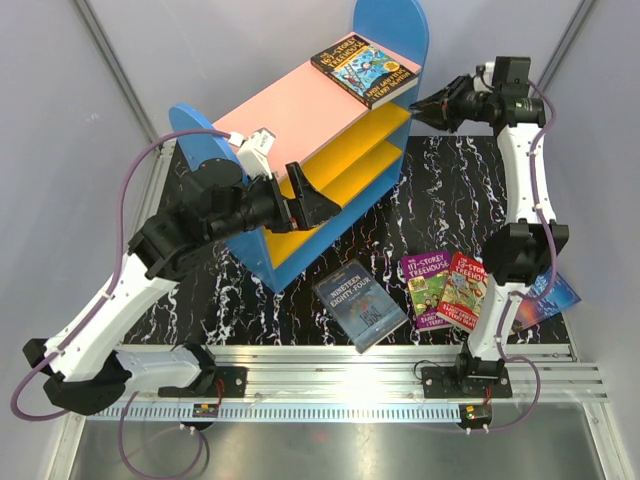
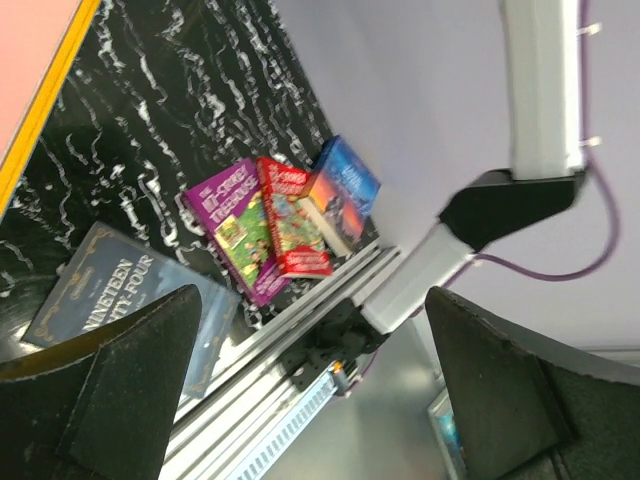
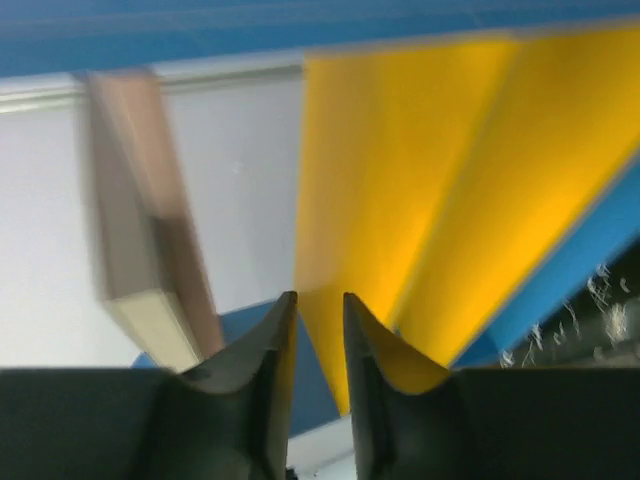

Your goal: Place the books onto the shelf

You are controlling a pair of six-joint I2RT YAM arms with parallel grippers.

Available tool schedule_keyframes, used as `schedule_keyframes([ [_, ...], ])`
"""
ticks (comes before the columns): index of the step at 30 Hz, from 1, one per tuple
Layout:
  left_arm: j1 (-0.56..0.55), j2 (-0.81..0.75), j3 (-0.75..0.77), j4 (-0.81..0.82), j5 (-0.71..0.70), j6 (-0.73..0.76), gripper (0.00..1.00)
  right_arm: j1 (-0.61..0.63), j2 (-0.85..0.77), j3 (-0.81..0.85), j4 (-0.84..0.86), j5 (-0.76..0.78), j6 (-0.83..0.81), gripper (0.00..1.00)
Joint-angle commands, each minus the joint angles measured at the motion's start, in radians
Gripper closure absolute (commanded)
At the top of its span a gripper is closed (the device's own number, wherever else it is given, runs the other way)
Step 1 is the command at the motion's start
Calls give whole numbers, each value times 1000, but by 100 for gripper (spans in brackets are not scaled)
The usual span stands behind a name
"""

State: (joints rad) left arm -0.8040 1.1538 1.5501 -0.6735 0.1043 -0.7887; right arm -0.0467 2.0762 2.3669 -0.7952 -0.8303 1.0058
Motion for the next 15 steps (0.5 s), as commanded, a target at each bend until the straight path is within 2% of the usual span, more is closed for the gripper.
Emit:
schedule_keyframes([
  [1, 12, 35, 21, -165, -34, 74, 1, 10, -180, -162, -191, 12, -260, 46],
  [2, 11, 59, 1, -231, -47, 77, 1, 10, -283, -339, -212, 31, -295, 16],
  [4, 2, 64, -117, -239, -57, 48, 1, 10, -390, -536, -194, 56, -352, 3],
  [5, -12, 57, -161, -178, -52, 36, 1, 10, -491, -730, -155, 54, -358, 0],
  [6, -56, 46, -244, -149, -61, 4, 1, 10, -536, -821, -136, 57, -358, 0],
  [8, -93, 50, -286, -98, -67, -26, 1, 13, -649, -1051, -86, 60, -354, 0],
  [11, -135, 92, -324, -127, -97, -79, 1, 37, -750, -1268, -15, 66, -323, 0],
  [15, -182, 103, -415, -89, -101, -148, 1, 79, -783, -1380, -24, 103, -357, 0],
])
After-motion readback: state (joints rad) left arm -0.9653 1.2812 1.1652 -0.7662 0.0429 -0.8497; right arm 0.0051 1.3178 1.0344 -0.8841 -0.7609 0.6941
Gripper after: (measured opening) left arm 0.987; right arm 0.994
